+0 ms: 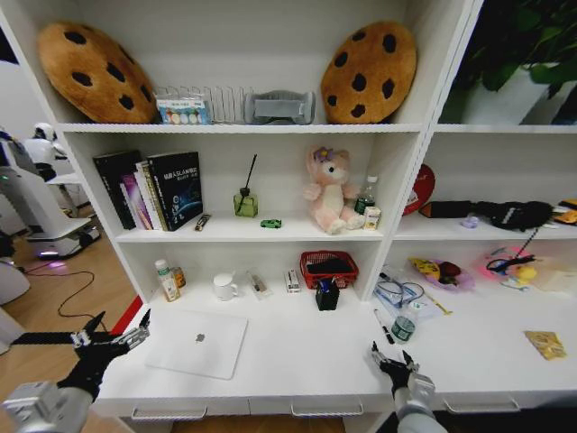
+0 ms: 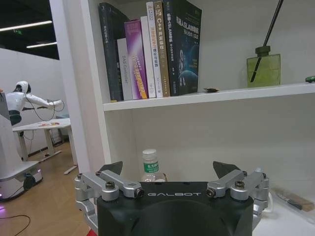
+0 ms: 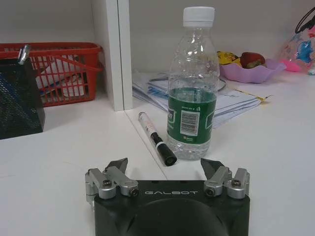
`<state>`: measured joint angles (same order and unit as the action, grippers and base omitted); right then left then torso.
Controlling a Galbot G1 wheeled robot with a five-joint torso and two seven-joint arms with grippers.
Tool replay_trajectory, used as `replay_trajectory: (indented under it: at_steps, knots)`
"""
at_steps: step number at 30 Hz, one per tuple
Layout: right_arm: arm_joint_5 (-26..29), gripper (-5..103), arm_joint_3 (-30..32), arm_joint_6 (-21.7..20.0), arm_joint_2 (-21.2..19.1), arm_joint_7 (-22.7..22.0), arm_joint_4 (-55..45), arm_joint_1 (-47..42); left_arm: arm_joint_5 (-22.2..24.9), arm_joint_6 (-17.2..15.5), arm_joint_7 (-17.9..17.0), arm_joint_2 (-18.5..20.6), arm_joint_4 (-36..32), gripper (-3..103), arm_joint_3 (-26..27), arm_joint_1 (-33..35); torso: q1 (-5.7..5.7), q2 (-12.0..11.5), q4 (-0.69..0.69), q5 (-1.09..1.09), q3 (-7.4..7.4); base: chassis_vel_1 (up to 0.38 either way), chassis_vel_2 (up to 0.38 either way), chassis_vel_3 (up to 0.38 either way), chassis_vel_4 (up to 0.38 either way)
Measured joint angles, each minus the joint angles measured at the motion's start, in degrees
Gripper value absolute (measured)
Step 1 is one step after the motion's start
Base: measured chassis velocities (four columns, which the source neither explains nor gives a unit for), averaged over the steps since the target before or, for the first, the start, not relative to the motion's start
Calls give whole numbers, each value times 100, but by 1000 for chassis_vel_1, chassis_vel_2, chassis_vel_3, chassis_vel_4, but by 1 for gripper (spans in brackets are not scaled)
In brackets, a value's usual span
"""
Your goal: Organize the objects on the table.
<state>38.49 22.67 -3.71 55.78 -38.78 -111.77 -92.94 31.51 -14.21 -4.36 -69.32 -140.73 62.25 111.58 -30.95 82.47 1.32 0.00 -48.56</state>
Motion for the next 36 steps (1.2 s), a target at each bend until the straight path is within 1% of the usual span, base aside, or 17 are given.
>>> replay_trajectory:
  at_steps: [5, 15, 17, 21, 22, 23, 25, 26, 27, 29, 30, 31, 32, 34, 35, 36]
  knots:
    - [30, 85, -60, 6, -56, 106, 252, 238, 0, 0, 0, 0, 0, 100, 0, 0, 0, 0, 0, 0, 0, 0, 0, 0, 0]
    - [32, 82, -251, -19, -63, 121, 362, 447, 0, -1, 0, 0, 0, 100, 0, 0, 0, 0, 0, 0, 0, 0, 0, 0, 0]
    - [24, 77, -265, -11, -49, 137, 391, 463, 0, 0, 0, 0, 0, 100, 0, 0, -1, 0, 1, -1, 0, 0, 0, 0, 0]
    - [-28, 74, -270, 19, -20, 198, 417, 449, 0, 0, 0, 0, 0, 100, 0, 0, -1, 0, 0, -1, 0, 0, 0, 0, 0]
    - [-46, 71, -283, 31, -2, 207, 428, 442, 0, 0, 0, 0, 0, 100, 0, 0, -1, 0, 2, -1, 0, 0, 0, 0, 0]
    - [-55, 71, -288, 37, 9, 209, 436, 444, 0, 0, 0, 0, 0, 100, 0, 0, -1, 0, 1, -1, 0, 0, 0, 0, 0]
    - [-71, 65, -297, 42, 30, 210, 483, 475, 0, 0, 0, 0, 0, 100, 0, 0, 0, 0, 0, -2, 0, 0, 0, 0, 0]
    - [-71, 65, -297, 42, 30, 210, 483, 475, 0, 0, 0, 0, 0, 100, 0, 0, 0, 0, 0, -2, 0, 0, 0, 0, 0]
    - [-77, 61, -297, 43, 33, 210, 499, 488, 0, 0, 0, 0, 0, 100, 0, 0, 0, 0, 0, -2, 0, 0, 0, 0, 0]
    - [-88, 51, -297, 46, 33, 209, 536, 514, 0, 0, 0, 0, 0, 100, 0, 0, 0, 0, 0, -2, 0, 0, 0, 0, 0]
    - [-89, 51, -297, 48, 32, 209, 549, 524, 0, 0, 0, 0, 0, 100, 0, 0, 0, 0, 0, -2, 0, 0, 0, 0, 0]
    - [-89, 45, -296, 48, 30, 208, 560, 534, 0, 0, 0, 0, 0, 100, 0, 0, 0, 0, 0, -2, 0, 0, 0, 0, 0]
    - [-89, 45, -296, 48, 30, 208, 560, 534, 0, 0, 0, 0, 0, 100, 0, 0, 0, 0, 0, -2, 0, 0, 0, 0, 0]
    - [-82, 37, -305, 48, 27, 190, 573, 561, 0, 0, 0, 0, 0, 100, 0, 0, 0, 0, 0, -1, 0, 0, 0, 0, 0]
    - [-82, 37, -305, 48, 27, 190, 573, 561, 0, 0, 0, 0, 0, 100, 0, 0, 0, 0, 0, -1, 0, 0, 0, 0, 0]
    - [-76, 32, -312, 47, 24, 182, 573, 572, 0, 0, 0, 0, 0, 100, 0, 0, 0, 0, 0, 0, 0, 0, 0, 0, 0]
